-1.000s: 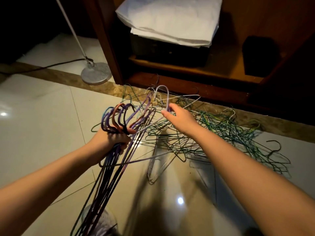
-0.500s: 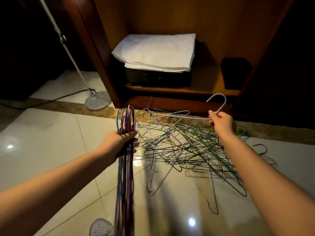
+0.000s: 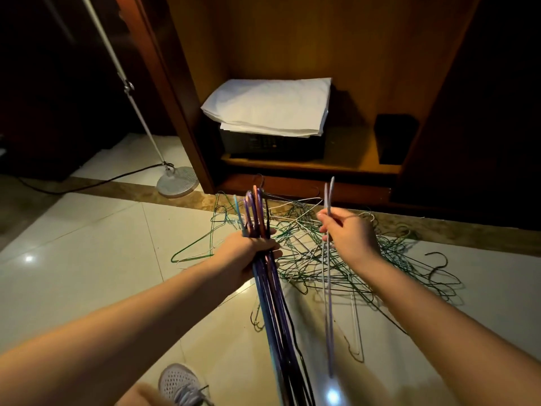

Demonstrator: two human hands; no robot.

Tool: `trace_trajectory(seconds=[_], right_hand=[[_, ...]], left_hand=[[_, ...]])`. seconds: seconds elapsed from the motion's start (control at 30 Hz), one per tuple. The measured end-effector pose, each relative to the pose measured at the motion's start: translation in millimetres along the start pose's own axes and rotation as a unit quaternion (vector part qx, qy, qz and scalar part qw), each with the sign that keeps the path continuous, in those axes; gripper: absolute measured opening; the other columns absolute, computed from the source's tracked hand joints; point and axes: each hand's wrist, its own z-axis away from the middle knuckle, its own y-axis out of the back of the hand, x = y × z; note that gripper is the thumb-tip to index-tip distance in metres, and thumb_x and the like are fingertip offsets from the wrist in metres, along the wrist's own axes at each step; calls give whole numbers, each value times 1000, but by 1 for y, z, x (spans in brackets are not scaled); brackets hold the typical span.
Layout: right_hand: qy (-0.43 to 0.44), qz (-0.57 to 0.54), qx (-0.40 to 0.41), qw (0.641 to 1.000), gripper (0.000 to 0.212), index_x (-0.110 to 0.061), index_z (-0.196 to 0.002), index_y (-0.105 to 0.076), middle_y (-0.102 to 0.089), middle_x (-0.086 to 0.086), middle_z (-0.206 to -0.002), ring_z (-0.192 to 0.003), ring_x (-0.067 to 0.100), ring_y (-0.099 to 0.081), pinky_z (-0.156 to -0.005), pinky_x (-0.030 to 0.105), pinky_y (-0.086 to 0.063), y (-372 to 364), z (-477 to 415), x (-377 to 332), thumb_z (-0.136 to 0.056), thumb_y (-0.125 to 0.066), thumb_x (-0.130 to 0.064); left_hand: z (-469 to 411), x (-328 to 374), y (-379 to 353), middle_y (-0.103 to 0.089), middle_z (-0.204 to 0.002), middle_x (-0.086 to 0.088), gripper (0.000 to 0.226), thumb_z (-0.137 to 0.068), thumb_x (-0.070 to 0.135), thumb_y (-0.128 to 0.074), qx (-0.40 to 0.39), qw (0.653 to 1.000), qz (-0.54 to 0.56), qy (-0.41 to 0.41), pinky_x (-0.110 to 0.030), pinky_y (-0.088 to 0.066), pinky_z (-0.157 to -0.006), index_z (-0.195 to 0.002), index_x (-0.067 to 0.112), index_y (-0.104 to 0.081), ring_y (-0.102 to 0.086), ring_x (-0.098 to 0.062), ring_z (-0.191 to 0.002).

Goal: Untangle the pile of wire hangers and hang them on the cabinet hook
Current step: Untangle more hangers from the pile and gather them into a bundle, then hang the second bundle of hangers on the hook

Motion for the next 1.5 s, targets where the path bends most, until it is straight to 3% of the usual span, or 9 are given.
trace_trajectory(seconds=[0.17, 0.6, 0.77, 0.9, 1.07, 1.13, 1.2, 1.33, 1.5], right_hand=[[59, -12, -57, 997, 18, -21, -105, -67, -63, -10, -79, -69, 8, -62, -62, 24, -52, 9, 31, -18, -90, -58, -23], [121, -62, -49, 989, 27, -28, -111, -59, -60, -12, -110, -105, 7, -56, -89, 27, -48, 13, 48, -30, -89, -57, -13], [38, -74, -116, 990, 42, -36, -129, -50, -38, -10, -139, -130, 10, -34, -108, 35, -32, 34, 43, -30, -92, -54, -16], [-16, -86, -171, 981, 54, -35, -141, -32, -38, -8, -141, -126, 10, -41, -99, 30, -38, 58, 40, -29, -92, -54, -27], [-21, -9, -252, 967, 74, -30, -145, -18, -48, -8, -133, -105, 3, -49, -80, 12, -37, 82, 4, -23, -86, -62, -37], [-16, 8, -266, 964, 74, -30, -143, -21, -53, -18, -109, -93, -3, -50, -71, 3, -35, 88, -16, -26, -84, -65, -33], [-4, 51, -267, 962, 76, -28, -142, -20, -51, -15, -103, -95, 1, -50, -80, 12, -41, 92, -33, -31, -82, -66, -33], [10, 187, -198, 962, 93, -28, -147, -5, -43, 3, -138, -122, 21, -47, -98, 31, -40, 95, -64, -38, -78, -66, -43], [4, 333, -94, 938, 82, -17, -147, -8, -41, 8, -138, -123, 28, -47, -93, 35, -43, 92, -97, -53, -86, -61, -34]], left_hand=[[16, 0, -20, -64, -83, -14, 21, -84, -8, -54, -35, 999, 29, -1, -40, -54, -80, -98, 5, -62, -66, -23, -74], [18, 12, -43, -61, -84, -13, 25, -85, -4, -54, -92, 993, 43, -59, -29, -56, -67, -110, -2, -56, -62, -21, -72], [3, 17, -59, -61, -75, -10, 23, -83, -2, -58, -97, 994, 38, -40, -27, -56, -58, -106, 0, -56, -63, -17, -61], [-18, 21, -79, -62, -77, -11, 21, -84, -2, -58, -65, 996, 42, -41, -27, -56, -56, -105, -2, -55, -65, -18, -61], [-57, 37, -113, -62, -72, -11, 13, -85, -4, -55, -20, 995, 72, -58, -29, -56, -54, -94, 4, -58, -65, -18, -58], [-69, 49, -131, -62, -70, -9, 14, -86, -5, -54, 1, 993, 87, -74, -28, -55, -52, -89, 8, -59, -64, -19, -57], [-80, 62, -146, -61, -71, -9, 16, -86, -5, -54, 28, 990, 95, -97, -28, -53, -54, -88, 10, -59, -62, -19, -60], [-97, 89, -167, -62, -73, -9, 17, -86, -5, -54, 43, 985, 97, -133, -29, -50, -61, -90, 11, -59, -61, -20, -64], [-113, 122, -177, -57, -75, -11, 17, -89, -5, -50, -29, 981, 138, -135, -35, -49, -71, -83, 10, -54, -57, -22, -67]])
